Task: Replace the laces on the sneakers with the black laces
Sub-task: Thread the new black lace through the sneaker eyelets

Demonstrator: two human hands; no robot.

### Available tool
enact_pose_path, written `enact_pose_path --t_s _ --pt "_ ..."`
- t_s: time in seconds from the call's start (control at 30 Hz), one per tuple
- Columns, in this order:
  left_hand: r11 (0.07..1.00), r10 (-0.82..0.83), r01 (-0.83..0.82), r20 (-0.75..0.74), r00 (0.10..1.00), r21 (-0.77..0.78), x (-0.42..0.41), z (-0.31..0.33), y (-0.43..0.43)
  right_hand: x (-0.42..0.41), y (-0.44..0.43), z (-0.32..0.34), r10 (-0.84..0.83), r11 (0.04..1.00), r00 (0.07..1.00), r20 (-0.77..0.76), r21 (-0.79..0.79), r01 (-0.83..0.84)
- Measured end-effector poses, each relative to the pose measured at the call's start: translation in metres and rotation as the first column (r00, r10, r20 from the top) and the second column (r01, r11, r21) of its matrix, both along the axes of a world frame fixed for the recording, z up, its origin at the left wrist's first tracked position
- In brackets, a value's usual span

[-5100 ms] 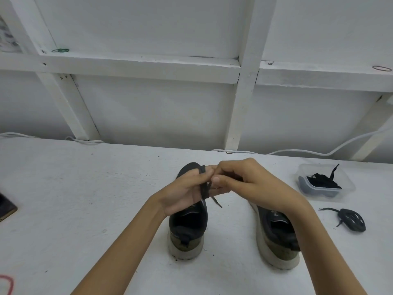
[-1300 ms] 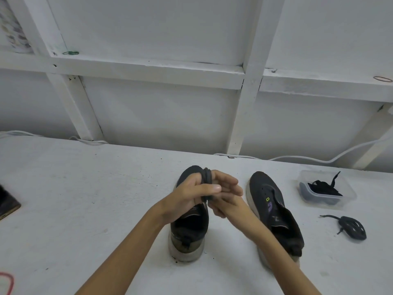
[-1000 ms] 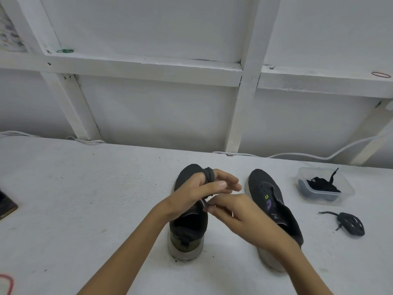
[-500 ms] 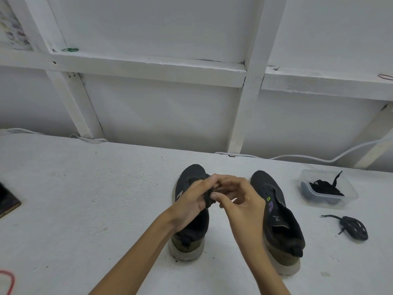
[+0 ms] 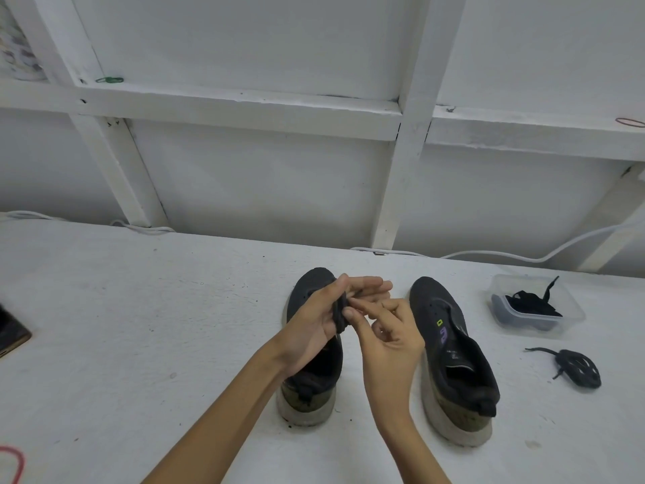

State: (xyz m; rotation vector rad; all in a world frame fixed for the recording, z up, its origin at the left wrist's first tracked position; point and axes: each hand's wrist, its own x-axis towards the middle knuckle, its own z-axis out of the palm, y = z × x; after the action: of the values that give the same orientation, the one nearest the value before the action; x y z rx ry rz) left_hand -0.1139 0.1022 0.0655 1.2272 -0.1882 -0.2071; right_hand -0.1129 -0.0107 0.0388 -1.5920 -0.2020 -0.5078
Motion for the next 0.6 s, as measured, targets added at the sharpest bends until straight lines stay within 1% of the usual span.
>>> enact_pose_path --t_s 0.17,0.3,0.4,0.47,0.53,0.6 --pt "0.999 0.0 0.001 0.016 1.0 -0.042 0.0 -0.004 -0.001 -0.008 0.009 -0.004 0.001 0.995 0.995 -0.104 0.1 0.01" --pt "0.999 0.022 -0.02 0.045 0.999 -0.042 0.001 -0.003 0.001 -0.014 0.013 -0.001 0.144 0.974 0.969 -0.203 0.201 -0.103" --pt "0.999 0.02 -0.018 0.055 0.998 -0.035 0.001 -0.001 0.001 -0.02 0.019 0.0 0.168 0.977 0.958 -0.232 0.166 -0.131" --pt "1.0 0.012 -0.012 0.051 0.999 -0.016 0.001 -0.001 0.002 -0.019 0.02 -0.001 0.182 0.974 0.945 -0.273 0.185 -0.134" --pt "1.0 -0.002 0.001 0.043 0.999 0.009 0.0 -0.003 0.005 -0.016 0.017 -0.002 0.256 0.953 0.91 -0.326 0.243 -0.181" --pt "0.999 -0.014 0.014 0.01 1.0 0.034 -0.001 -0.002 0.012 -0.016 0.012 0.002 0.352 0.926 0.869 -0.348 0.263 -0.271"
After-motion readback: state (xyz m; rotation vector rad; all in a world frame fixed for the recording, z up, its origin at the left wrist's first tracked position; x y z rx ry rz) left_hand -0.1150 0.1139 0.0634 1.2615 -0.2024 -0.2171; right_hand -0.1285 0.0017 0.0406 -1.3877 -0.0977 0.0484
